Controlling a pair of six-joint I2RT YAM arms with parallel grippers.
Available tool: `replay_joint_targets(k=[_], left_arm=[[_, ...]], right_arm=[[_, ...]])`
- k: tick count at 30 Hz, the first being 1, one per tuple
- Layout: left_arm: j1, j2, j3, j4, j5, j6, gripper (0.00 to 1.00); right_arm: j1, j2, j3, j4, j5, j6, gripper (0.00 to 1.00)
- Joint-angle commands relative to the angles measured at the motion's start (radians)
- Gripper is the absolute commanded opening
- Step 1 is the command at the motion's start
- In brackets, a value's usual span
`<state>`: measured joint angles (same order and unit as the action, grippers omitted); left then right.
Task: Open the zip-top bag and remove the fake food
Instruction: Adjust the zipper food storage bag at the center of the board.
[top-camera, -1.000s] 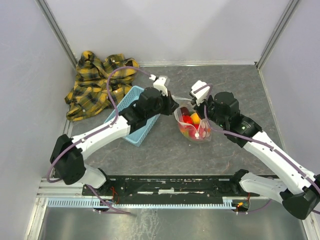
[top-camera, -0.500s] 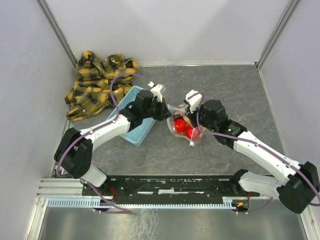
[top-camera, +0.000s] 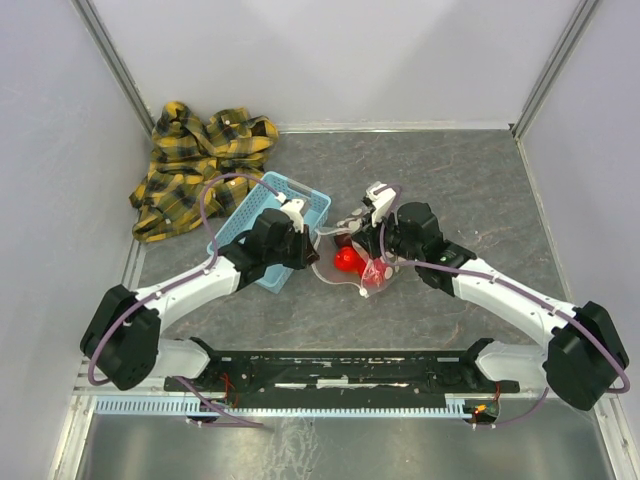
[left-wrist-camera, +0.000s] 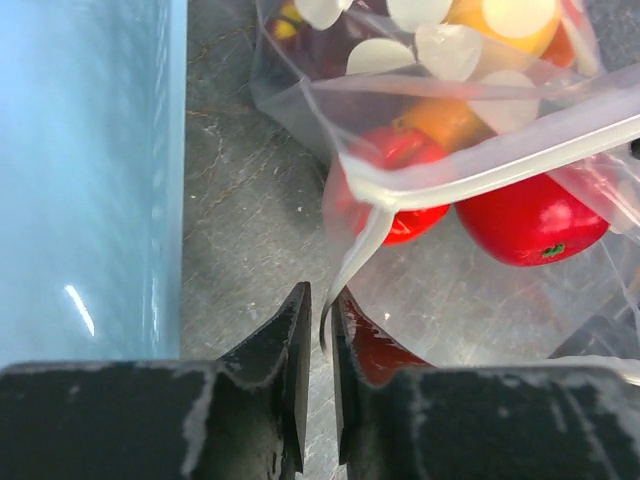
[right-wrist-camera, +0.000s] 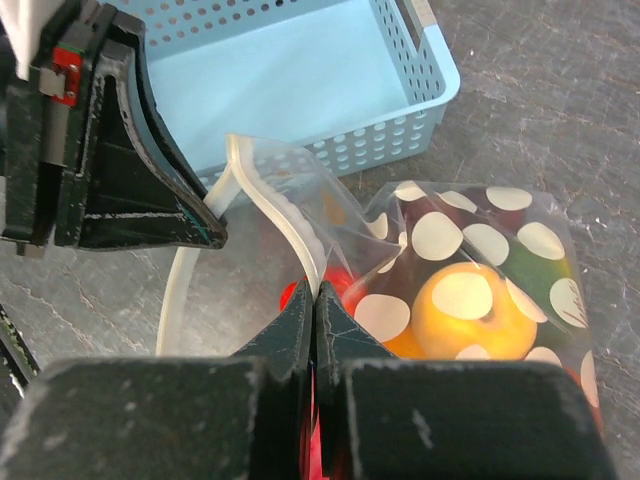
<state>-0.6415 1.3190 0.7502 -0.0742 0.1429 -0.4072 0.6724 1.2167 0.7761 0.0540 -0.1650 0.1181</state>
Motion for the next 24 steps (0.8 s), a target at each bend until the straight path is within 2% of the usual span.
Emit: replay_joint_targets(k=[1, 4, 10, 13, 17, 21, 24], left_arm=[[0.003, -0.043, -0.002, 0.024, -0.058, 0.0, 0.23], [0.003, -0.098, -0.017, 0.034, -0.076, 0.005, 0.29], [0.004, -0.265, -0.084, 0.055, -0.08, 0.006, 0.49], [0.003, -0.358, -0.125, 0.094, -0.025, -0.012, 0.59], [0.002, -0.436, -0.226, 0.331, 0.11, -0.14, 0.73], [0.003, -0.382, -0.301, 0.611, 0.182, -0.384, 0.73], [0.002, -0.31, -0.286, 0.661, 0.185, -0.464, 0.73]], right_arm=[[-0.002, -0.012, -0.019, 0.146, -0.039, 0.062, 0.02], [-0.002, -0.024, -0.038, 0.161, -0.032, 0.07, 0.01], [-0.001, -0.011, -0.035, 0.139, -0.044, 0.088, 0.02], [-0.001, -0.019, -0.044, 0.139, -0.046, 0.088, 0.02], [-0.002, -0.03, -0.056, 0.144, -0.043, 0.09, 0.02], [-0.001, -0.029, -0.064, 0.148, -0.043, 0.095, 0.02], [-0.001, -0.026, -0.07, 0.153, -0.044, 0.102, 0.02]])
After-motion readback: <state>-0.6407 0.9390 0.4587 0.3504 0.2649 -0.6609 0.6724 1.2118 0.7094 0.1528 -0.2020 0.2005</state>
